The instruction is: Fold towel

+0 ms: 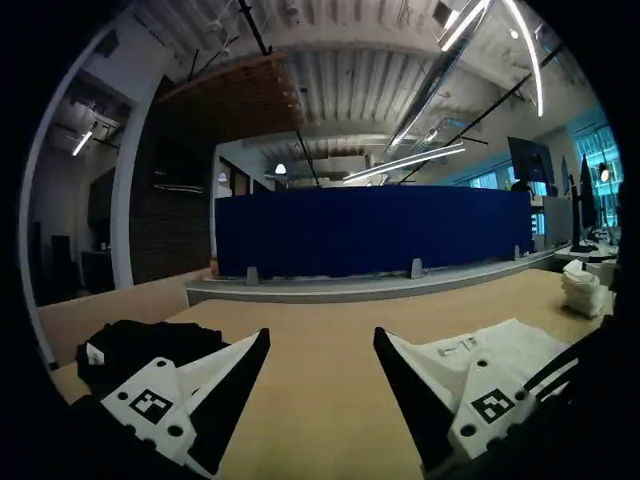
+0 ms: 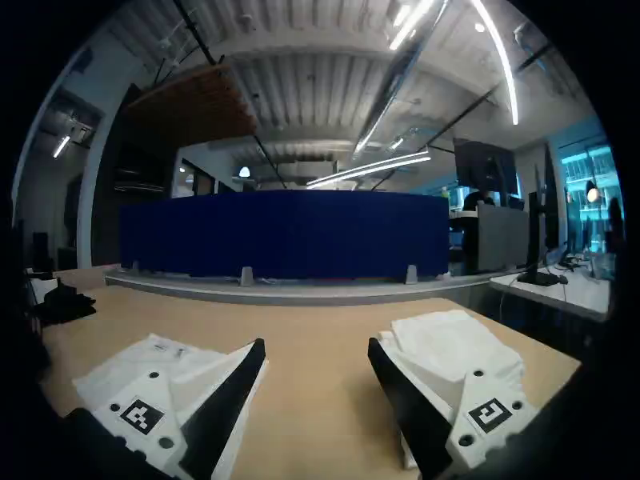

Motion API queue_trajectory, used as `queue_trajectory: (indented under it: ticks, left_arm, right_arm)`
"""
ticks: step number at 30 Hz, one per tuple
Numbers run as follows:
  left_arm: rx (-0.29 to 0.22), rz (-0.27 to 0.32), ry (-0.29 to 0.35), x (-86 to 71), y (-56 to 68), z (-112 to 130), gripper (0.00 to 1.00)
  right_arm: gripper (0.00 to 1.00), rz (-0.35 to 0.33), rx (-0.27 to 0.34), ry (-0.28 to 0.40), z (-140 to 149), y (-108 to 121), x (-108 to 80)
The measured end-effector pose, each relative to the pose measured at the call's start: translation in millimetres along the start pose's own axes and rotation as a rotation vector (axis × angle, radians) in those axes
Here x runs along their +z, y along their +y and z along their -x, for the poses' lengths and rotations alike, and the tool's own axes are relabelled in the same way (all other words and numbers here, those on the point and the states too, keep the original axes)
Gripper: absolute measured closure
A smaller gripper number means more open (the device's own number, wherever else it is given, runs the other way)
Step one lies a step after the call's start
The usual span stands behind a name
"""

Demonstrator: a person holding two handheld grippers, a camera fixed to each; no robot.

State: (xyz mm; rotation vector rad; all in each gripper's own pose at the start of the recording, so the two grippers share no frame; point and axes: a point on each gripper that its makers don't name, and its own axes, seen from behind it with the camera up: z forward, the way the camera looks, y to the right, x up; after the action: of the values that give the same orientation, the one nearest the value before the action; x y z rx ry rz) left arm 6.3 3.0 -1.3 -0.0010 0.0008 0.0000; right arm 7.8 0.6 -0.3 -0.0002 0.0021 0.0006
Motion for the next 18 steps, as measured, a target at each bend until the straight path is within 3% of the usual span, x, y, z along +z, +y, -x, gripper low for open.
queue_trajectory:
  ticks: [11,18]
  left_arm:
    - [-0.015,0.032,-0.015,-6.0,23.1,-96,0.04]
    - [-0.014,0.061,-0.022,-5.3,31.4,-165,0.04]
  right_arm:
    - [0.0,-0.014,-0.025,-0.029,-109,-8,-6.1]
    - [0.0,0.01,-0.055,0.013,-187,-4,-9.1]
